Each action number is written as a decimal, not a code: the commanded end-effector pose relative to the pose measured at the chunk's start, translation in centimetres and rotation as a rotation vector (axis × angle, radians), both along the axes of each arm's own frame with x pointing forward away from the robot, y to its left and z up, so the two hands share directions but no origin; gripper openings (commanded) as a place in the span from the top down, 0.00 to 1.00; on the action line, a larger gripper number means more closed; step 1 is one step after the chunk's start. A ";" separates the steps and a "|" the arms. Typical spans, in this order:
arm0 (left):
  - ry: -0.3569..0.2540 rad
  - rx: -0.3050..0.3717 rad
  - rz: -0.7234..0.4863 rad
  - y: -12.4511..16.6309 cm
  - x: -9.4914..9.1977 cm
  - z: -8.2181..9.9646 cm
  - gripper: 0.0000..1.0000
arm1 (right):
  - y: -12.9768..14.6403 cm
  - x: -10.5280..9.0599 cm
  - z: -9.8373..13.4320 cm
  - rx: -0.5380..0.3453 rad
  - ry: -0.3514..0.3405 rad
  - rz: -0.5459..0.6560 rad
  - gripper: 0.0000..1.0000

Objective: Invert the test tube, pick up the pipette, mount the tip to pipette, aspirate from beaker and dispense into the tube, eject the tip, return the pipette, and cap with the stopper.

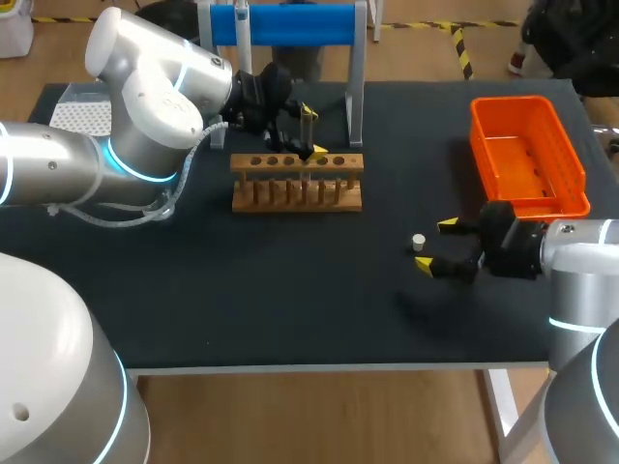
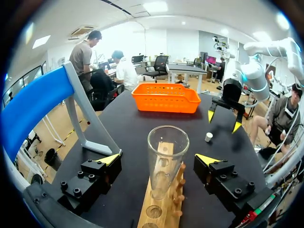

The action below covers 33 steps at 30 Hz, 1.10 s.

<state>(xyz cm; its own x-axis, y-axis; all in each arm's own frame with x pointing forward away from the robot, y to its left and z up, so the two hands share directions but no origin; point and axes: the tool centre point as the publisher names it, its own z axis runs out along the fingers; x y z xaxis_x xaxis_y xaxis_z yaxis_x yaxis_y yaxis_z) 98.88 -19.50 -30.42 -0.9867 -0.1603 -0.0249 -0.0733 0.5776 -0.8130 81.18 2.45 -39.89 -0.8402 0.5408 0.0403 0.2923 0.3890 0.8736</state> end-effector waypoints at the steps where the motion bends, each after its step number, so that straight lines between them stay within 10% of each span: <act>1: 0.002 0.002 -0.002 0.0 0.1 0.0 0.00 | 0.5 0.4 -0.4 -0.008 0.005 -0.005 0.00; 33: 0.002 0.002 -0.002 0.0 0.1 0.0 0.00 | 1.1 3.0 -2.8 -0.012 0.032 -0.051 0.14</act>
